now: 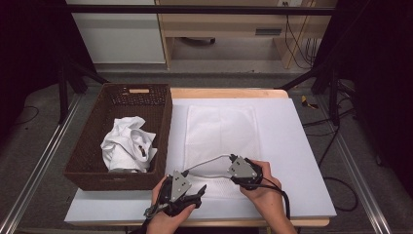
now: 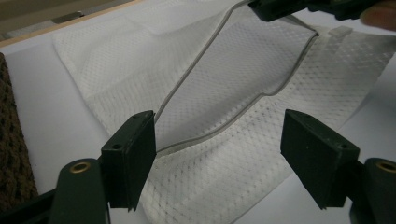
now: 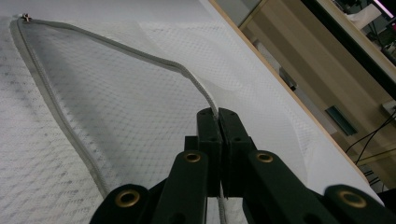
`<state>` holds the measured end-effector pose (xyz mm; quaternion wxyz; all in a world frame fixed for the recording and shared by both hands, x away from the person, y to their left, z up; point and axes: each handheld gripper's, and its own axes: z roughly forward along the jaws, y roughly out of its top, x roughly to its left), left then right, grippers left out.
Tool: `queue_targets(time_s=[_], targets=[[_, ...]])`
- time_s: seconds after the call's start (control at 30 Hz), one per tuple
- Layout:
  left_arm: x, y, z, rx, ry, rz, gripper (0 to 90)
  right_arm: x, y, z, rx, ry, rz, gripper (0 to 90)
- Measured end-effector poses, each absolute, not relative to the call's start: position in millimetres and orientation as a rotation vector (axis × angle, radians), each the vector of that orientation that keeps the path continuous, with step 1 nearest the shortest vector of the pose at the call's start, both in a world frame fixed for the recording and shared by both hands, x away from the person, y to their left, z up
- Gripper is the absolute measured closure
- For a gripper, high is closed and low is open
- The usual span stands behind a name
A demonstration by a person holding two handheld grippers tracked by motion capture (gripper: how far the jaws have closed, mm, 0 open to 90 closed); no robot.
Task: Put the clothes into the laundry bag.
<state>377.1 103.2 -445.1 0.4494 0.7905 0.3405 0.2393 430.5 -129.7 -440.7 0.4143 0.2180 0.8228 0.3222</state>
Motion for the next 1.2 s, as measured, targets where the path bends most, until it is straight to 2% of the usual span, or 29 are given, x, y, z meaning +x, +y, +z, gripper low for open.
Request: queue_targets(time_s=[0.17,0.3,0.37,0.43,0.53,0.57,0.7,0.73,0.77,0.8,0.87,1.07,1.2], targets=[[375,110,-410,1.932,0.835,0.559,24.1,432,-131,-444,0.554,2.092,0.796,88.8],[382,125,-362,1.946,0.847,0.654,19.3,434,-136,-446,0.574,2.099,0.798,88.7],[385,129,-353,1.955,0.851,0.670,16.9,434,-137,-447,0.582,2.102,0.800,88.7],[405,152,-319,1.972,0.927,0.697,14.9,433,-139,-447,0.587,2.107,0.804,88.6],[418,165,-305,1.994,0.976,0.745,13.9,432,-140,-446,0.586,2.108,0.813,88.4],[436,181,-297,2.042,1.044,0.772,11.4,432,-142,-446,0.577,2.112,0.814,88.2],[464,206,-300,2.109,1.179,0.742,8.9,433,-143,-447,0.579,2.117,0.819,88.1],[481,221,-311,2.159,1.264,0.711,8.5,434,-144,-447,0.579,2.119,0.825,88.0],[481,221,-311,2.159,1.264,0.711,8.0,434,-144,-447,0.579,2.119,0.825,88.0],[496,234,-325,2.176,1.356,0.653,7.6,433,-144,-447,0.579,2.123,0.828,87.9],[507,244,-340,2.194,1.433,0.601,7.0,433,-145,-447,0.568,2.127,0.831,87.6],[526,264,-374,2.252,1.571,0.568,6.8,432,-146,-447,0.563,2.135,0.832,86.8],[532,269,-381,2.266,1.620,0.548,6.7,432,-148,-447,0.568,2.135,0.838,86.6]])
